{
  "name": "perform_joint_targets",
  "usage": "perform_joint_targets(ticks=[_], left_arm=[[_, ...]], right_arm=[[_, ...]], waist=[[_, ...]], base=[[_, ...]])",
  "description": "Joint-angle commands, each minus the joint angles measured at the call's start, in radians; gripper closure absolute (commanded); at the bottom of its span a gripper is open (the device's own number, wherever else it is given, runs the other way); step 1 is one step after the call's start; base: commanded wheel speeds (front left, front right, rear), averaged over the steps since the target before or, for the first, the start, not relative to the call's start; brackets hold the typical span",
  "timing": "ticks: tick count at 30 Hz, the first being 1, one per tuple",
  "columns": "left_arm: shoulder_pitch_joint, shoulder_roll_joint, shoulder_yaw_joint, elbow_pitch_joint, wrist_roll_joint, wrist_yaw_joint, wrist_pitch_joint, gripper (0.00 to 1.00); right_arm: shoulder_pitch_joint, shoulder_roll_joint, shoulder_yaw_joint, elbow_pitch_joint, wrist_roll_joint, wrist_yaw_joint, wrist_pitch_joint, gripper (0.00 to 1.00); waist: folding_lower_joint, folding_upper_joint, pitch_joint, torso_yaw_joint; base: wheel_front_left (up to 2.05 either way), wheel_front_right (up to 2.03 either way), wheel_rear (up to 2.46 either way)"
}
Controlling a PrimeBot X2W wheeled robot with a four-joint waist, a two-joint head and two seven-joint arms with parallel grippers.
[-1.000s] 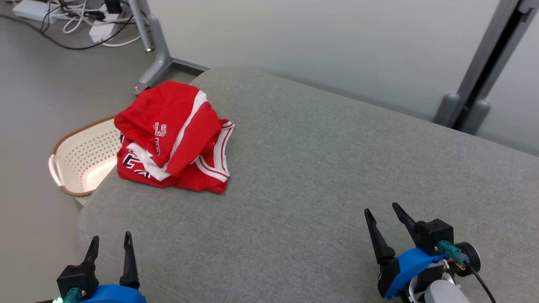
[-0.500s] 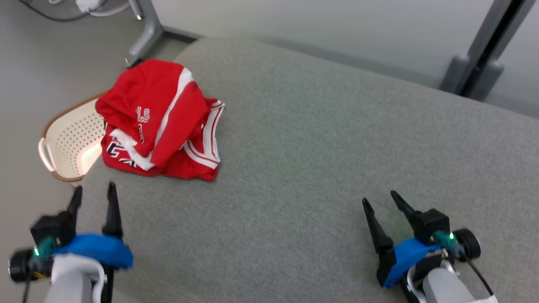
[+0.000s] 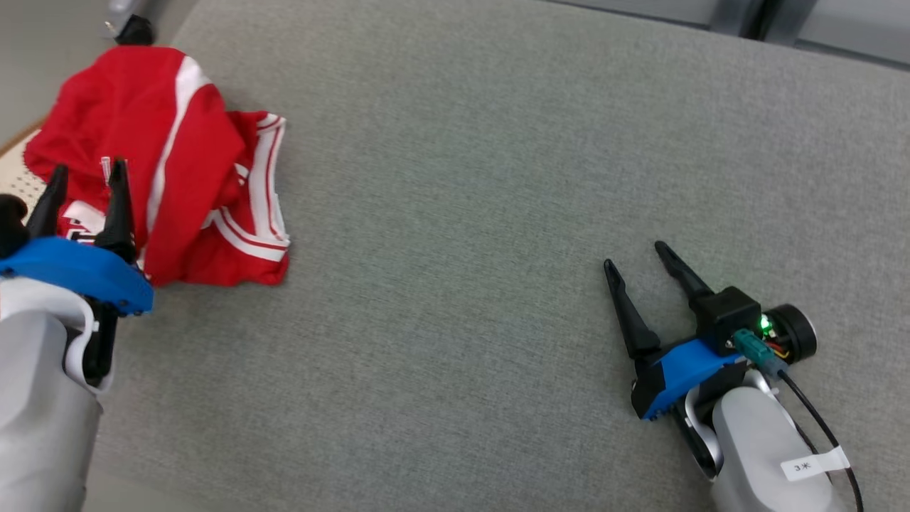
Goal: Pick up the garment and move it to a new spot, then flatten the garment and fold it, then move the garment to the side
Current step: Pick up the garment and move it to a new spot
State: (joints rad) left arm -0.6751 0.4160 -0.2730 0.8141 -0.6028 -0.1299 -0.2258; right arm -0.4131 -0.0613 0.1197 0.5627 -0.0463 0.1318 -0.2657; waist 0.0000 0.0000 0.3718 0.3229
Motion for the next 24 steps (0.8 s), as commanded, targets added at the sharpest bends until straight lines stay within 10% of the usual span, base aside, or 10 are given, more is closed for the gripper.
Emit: perform_joint_targets(ticks=[1,14,15,16,24], left_arm=[[-0.027,0.018,-0.026,0.014,-0.023,-0.001,0.013,0.0],[-0.107,0.069,-0.203,0.168,-0.24,-0.001,0.11,0.0],[-0.11,0.068,-0.207,0.185,-0.245,-0.001,0.102,0.24],[-0.113,0.061,-0.222,0.202,-0.253,-0.001,0.087,1.0],[-0.149,0.09,-0.277,0.189,-0.248,-0.001,-0.009,1.0]], right_arm=[[0.003,-0.024,-0.013,0.027,-0.013,-0.002,0.003,0.0],[-0.003,-0.037,-0.039,0.045,-0.036,-0.004,0.01,0.0],[-0.003,-0.036,-0.041,0.045,-0.039,-0.004,0.01,0.0],[-0.003,-0.036,-0.044,0.049,-0.04,-0.004,0.01,0.0],[0.004,-0.023,-0.04,0.044,-0.024,-0.003,0.009,0.0]], waist=[[0.0,0.0,0.014,-0.007],[0.0,0.0,0.094,-0.064],[0.0,0.0,0.096,-0.065],[0.0,0.0,0.097,-0.066],[0.0,0.0,0.056,-0.061]], base=[[0.0,0.0,0.0],[0.0,0.0,0.0],[0.0,0.0,0.0],[0.0,0.0,0.0],[0.0,0.0,0.0]])
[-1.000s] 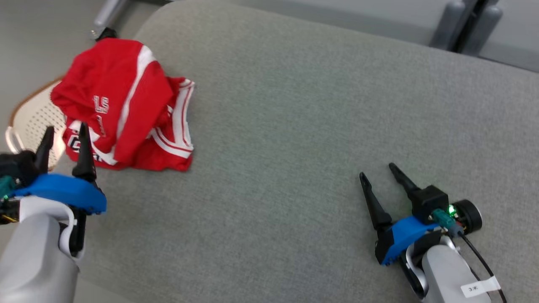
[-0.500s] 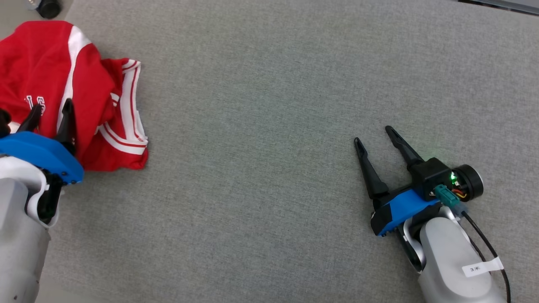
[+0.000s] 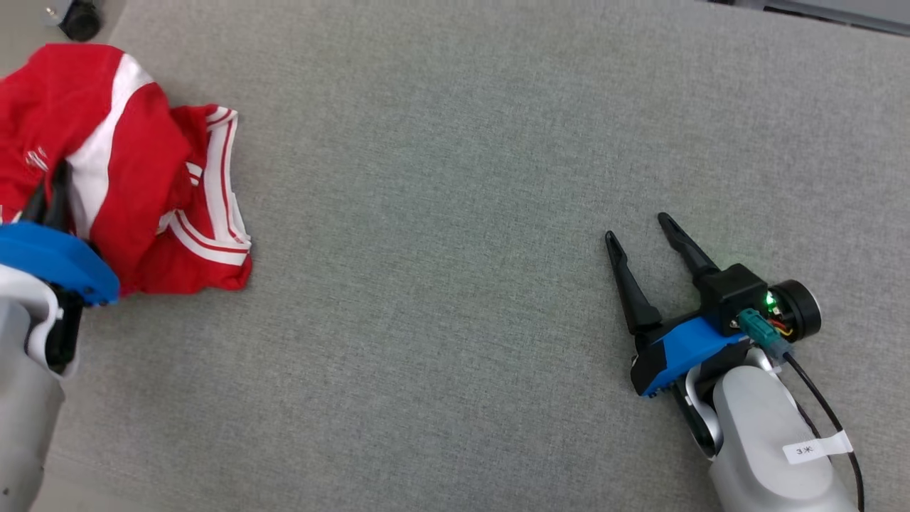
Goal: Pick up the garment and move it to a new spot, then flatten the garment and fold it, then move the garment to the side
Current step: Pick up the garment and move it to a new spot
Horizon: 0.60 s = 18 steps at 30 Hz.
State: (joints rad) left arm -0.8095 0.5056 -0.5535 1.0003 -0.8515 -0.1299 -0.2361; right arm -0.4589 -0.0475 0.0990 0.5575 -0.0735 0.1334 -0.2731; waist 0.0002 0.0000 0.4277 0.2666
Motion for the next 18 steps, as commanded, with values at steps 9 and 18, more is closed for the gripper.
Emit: perform_joint_targets(ticks=[9,18], left_arm=[[-0.092,0.08,0.013,-0.211,0.107,-0.001,-0.029,1.0],[-0.061,0.04,0.023,-0.471,0.221,-0.001,-0.03,1.0]], right_arm=[[0.081,-0.009,0.006,0.037,0.06,-0.003,0.01,0.0],[0.166,-0.004,0.037,0.029,0.149,-0.003,0.009,0.0]], waist=[[-0.0002,0.0,-0.124,-0.018],[-0.0002,0.0,-0.272,-0.113]], base=[[0.0,0.0,0.0],[0.0,0.0,0.0]])
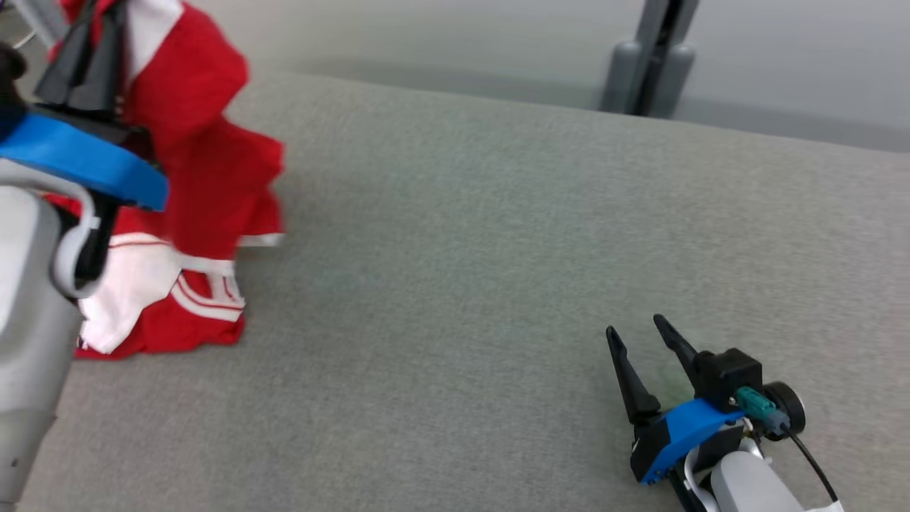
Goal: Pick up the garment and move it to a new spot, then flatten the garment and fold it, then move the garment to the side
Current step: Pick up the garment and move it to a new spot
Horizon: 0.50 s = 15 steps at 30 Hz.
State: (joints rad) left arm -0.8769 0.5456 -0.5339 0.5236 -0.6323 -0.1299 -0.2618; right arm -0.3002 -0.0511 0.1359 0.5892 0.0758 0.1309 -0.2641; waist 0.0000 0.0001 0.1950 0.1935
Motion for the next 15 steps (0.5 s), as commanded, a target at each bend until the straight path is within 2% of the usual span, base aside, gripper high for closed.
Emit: perform_joint_targets(ticks=[1,5,9,15], left_arm=[[0.012,-0.011,-0.006,-0.019,0.003,-0.001,-0.004,1.0],[0.028,-0.067,-0.048,-0.116,0.006,-0.001,-0.004,1.0],[0.044,-0.16,-0.085,-0.193,-0.021,-0.001,-0.004,1.0],[0.096,-0.286,-0.12,-0.222,-0.032,-0.001,-0.004,1.0]], right_arm=[[0.015,-0.001,0.0,-0.002,0.005,0.0,0.0,0.0],[0.05,-0.001,-0.001,-0.005,0.022,0.0,0.0,0.0],[0.073,-0.001,0.0,-0.007,0.036,0.0,-0.001,0.0],[0.088,-0.001,0.01,-0.011,0.05,0.0,-0.001,0.0]], waist=[[0.0,-0.0001,-0.052,-0.054],[0.0,-0.0001,-0.097,-0.111],[0.0,-0.0001,-0.126,-0.162],[0.0,-0.0001,-0.135,-0.222]], base=[[0.0,0.0,0.0],[0.0,0.0,0.0],[0.0,0.0,0.0],[0.0,0.0,0.0]])
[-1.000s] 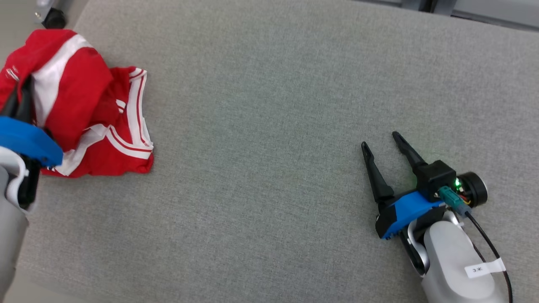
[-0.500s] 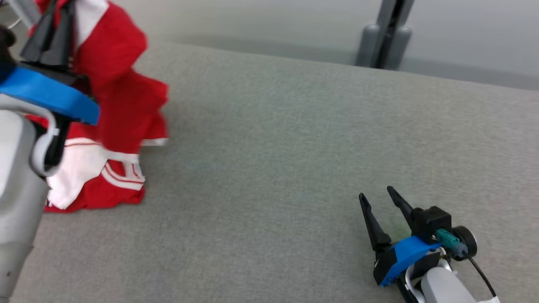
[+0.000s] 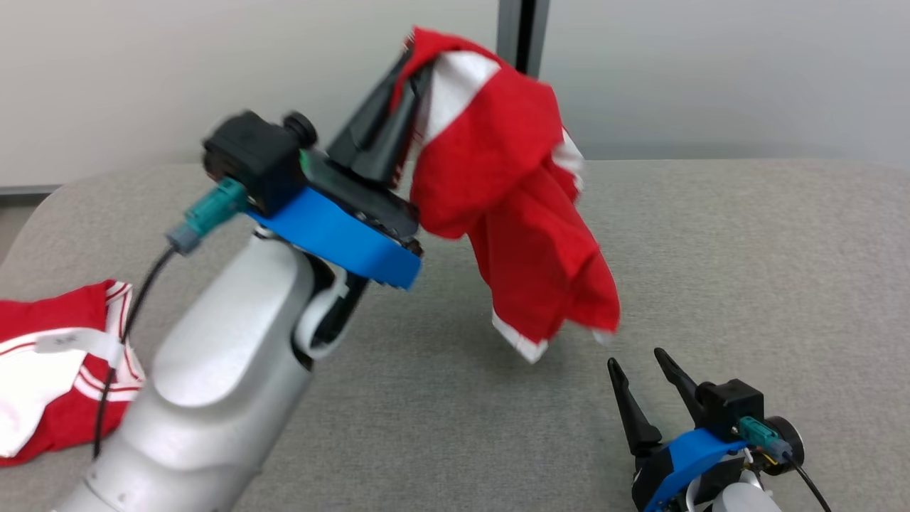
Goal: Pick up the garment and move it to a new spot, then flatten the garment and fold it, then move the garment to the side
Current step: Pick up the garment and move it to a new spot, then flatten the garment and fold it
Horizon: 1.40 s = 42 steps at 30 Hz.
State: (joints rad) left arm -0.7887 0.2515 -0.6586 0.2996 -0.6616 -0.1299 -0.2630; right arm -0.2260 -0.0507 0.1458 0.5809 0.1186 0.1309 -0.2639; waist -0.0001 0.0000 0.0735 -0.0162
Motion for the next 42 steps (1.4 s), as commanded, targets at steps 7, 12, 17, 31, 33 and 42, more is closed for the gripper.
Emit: perform_joint_targets(ticks=[7,12,17,31,33,42], left_arm=[[0.149,-0.051,-0.044,0.117,-0.019,-0.001,-0.002,1.0],[0.286,-0.051,-0.032,0.236,0.0,-0.001,-0.002,0.0],[0.412,-0.035,0.083,0.275,0.051,0.016,-0.002,0.0],[0.74,-0.116,0.491,0.127,0.302,0.04,-0.002,0.0],[0.773,-0.143,0.528,0.111,0.334,0.034,-0.002,0.0],[0.825,-0.192,0.576,0.102,0.413,0.006,-0.003,0.0]], right_arm=[[0.014,-0.001,-0.012,-0.007,0.003,0.0,-0.001,0.0],[0.014,-0.001,-0.018,-0.003,0.006,0.0,-0.001,0.0],[0.01,-0.001,-0.022,-0.003,0.01,0.0,-0.001,0.0],[0.065,-0.001,-0.045,-0.02,0.029,0.0,-0.001,0.0],[0.075,-0.001,-0.042,-0.015,0.03,0.0,-0.001,0.0],[0.075,-0.001,-0.042,-0.004,0.031,0.0,-0.001,0.0]], waist=[[0.0001,0.0,0.002,-0.028],[0.0001,0.0,0.0,-0.017],[0.0001,0.0,-0.016,-0.005],[0.0001,0.0,-0.071,0.003],[0.0001,0.0,-0.074,0.005],[0.0001,0.0,-0.076,0.023]], base=[[0.0,0.0,0.0],[0.0,0.0,0.0],[0.0,0.0,0.0],[0.0,0.0,0.0],[0.0,0.0,0.0],[0.0,0.0,0.0]])
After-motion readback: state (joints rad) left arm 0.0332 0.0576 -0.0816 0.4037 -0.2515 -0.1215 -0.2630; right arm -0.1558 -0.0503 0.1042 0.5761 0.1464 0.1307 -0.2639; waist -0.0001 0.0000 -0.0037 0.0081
